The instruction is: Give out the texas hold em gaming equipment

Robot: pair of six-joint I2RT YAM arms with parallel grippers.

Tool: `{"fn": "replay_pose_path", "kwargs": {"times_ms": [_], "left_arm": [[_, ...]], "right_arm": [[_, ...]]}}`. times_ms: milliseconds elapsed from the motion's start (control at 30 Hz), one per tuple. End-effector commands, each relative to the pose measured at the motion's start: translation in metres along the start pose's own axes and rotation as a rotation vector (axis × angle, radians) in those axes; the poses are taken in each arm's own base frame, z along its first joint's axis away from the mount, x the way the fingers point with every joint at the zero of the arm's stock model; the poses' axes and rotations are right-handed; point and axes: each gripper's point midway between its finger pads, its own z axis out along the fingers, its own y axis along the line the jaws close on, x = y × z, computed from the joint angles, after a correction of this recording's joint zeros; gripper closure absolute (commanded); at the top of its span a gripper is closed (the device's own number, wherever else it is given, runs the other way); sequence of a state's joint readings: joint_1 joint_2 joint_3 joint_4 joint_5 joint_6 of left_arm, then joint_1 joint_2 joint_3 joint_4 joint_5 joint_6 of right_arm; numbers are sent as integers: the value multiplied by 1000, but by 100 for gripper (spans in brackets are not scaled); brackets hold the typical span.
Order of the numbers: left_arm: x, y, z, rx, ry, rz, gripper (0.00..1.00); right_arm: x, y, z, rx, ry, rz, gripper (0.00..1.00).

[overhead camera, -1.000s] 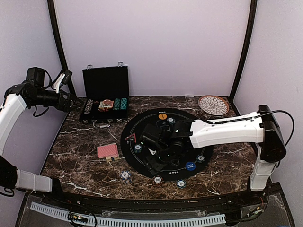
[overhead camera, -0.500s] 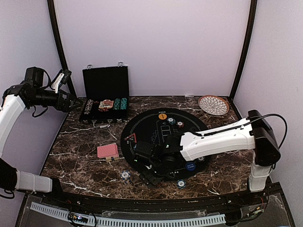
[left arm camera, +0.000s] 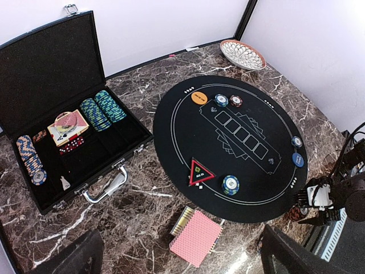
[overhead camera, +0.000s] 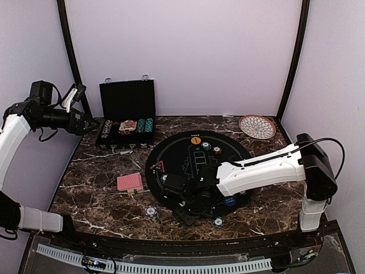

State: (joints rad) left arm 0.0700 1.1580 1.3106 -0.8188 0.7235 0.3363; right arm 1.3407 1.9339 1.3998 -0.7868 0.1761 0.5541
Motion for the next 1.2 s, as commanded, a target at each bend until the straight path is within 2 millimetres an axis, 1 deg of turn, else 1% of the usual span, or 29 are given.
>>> {"fn": "replay_pose_path", "kwargs": {"times_ms": [0, 200, 367, 500, 633, 833, 900, 1067, 1167], "left_arm": [[-3, -8, -6, 21, -13, 12, 1], [-3, -8, -7, 17, -13, 14, 1], [-3, -8, -7, 15, -12, 16, 1], [-3, -8, -7, 15, -14, 18, 1], [-2, -9, -7, 17, -11, 15, 1], [-2, -8, -7, 12, -11, 15, 1], [-2, -8, -7, 13, -11, 16, 1], [-3, -7, -6, 15, -13, 15, 1], [-1, -7, -6, 13, -9, 12, 1]], "right_arm": [[1, -6, 6, 17, 7, 5, 34], [3, -4, 7, 10, 9, 6, 41], [5, -5, 10, 10, 14, 9, 44], [4, -4, 8, 7, 10, 14, 47], [1, -4, 5, 6, -1, 15, 56], [-7, -2, -6, -2, -21, 17, 69], [-11, -2, -12, -2, -29, 17, 72], [-27, -4, -29, 12, -65, 12, 75], [-38, -10, -36, 18, -81, 21, 75]]}}
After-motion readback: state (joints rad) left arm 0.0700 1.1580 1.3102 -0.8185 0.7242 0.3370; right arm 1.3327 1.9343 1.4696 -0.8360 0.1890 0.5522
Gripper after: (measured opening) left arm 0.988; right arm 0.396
